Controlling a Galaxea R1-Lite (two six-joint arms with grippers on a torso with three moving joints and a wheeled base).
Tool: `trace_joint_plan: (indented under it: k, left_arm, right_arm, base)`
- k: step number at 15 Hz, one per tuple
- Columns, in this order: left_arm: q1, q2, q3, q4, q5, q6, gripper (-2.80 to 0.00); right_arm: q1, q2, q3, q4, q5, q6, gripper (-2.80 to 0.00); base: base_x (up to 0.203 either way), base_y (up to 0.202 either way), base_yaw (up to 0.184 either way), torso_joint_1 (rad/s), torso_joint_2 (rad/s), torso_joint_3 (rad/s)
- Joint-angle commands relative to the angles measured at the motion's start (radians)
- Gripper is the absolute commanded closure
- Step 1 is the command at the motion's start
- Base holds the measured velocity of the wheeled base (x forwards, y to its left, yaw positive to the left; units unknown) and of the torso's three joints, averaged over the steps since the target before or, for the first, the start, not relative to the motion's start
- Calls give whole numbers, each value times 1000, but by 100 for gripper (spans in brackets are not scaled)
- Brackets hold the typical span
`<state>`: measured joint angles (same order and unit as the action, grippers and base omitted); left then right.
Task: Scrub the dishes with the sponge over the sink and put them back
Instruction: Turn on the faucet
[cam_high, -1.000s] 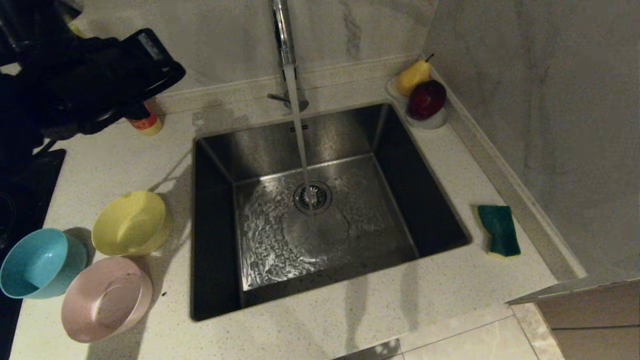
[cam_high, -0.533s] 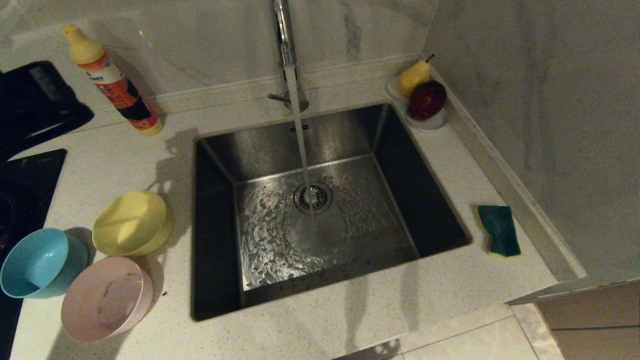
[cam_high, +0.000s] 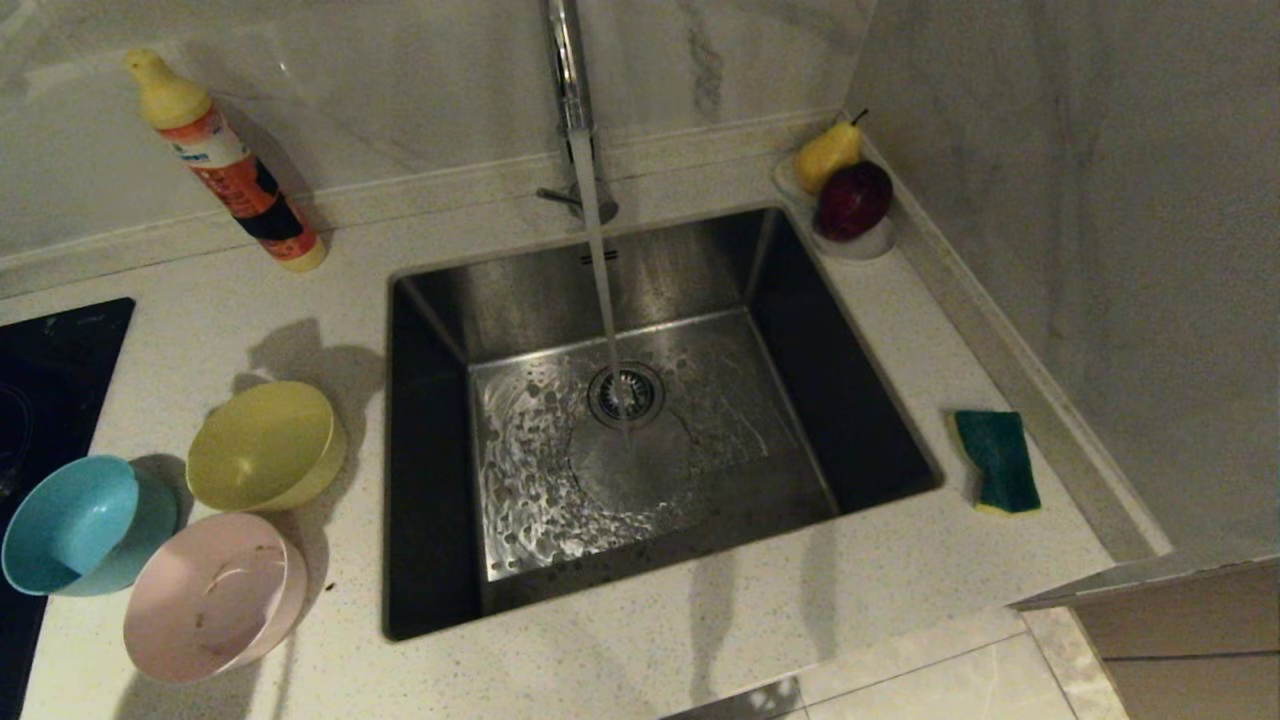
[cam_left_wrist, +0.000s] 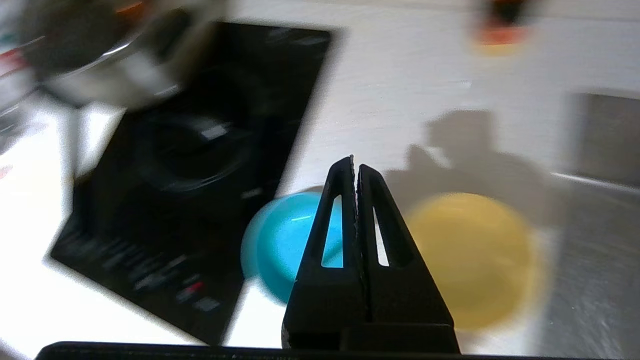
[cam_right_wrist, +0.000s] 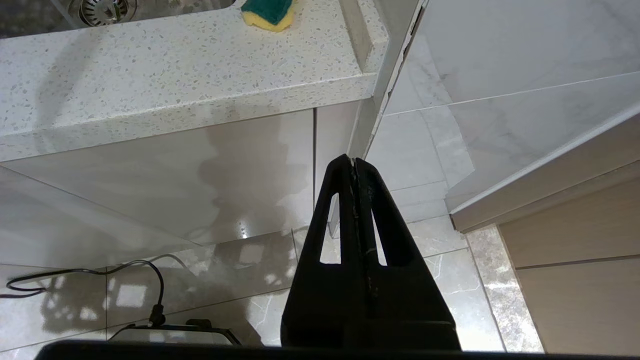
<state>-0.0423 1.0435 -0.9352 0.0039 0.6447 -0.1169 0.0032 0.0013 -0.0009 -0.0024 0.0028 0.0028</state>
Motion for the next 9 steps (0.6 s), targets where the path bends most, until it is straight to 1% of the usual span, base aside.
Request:
trace_joint_plan:
  k: [1, 3, 4, 6, 8, 9]
  left_arm:
    - [118, 69, -28, 19, 13, -24, 0]
    - [208, 115, -81, 60, 14, -34, 0]
    - [237, 149, -104, 77, 10, -38, 0]
    - [263, 225, -133, 102, 6, -44, 0]
    - [272, 292, -166, 113, -3, -56, 0]
    - [276, 334, -195, 120, -39, -72, 0]
  right_arm:
    - [0, 0, 1, -1, 0, 0, 0]
    - [0, 0, -1, -1, 0, 0, 0]
    - [0, 0, -1, -1, 0, 0, 0]
    - [0, 0, 0, -1, 0, 0, 0]
    - [0, 0, -1, -1, 0, 0, 0]
    - [0, 0, 0, -1, 0, 0, 0]
  base:
    - [0, 0, 0, 0, 0, 0]
    - [0, 0, 0, 0, 0, 0]
    - [0, 0, 0, 0, 0, 0]
    - [0, 0, 0, 0, 0, 0]
    - [0, 0, 0, 0, 0, 0]
    - [0, 0, 0, 0, 0, 0]
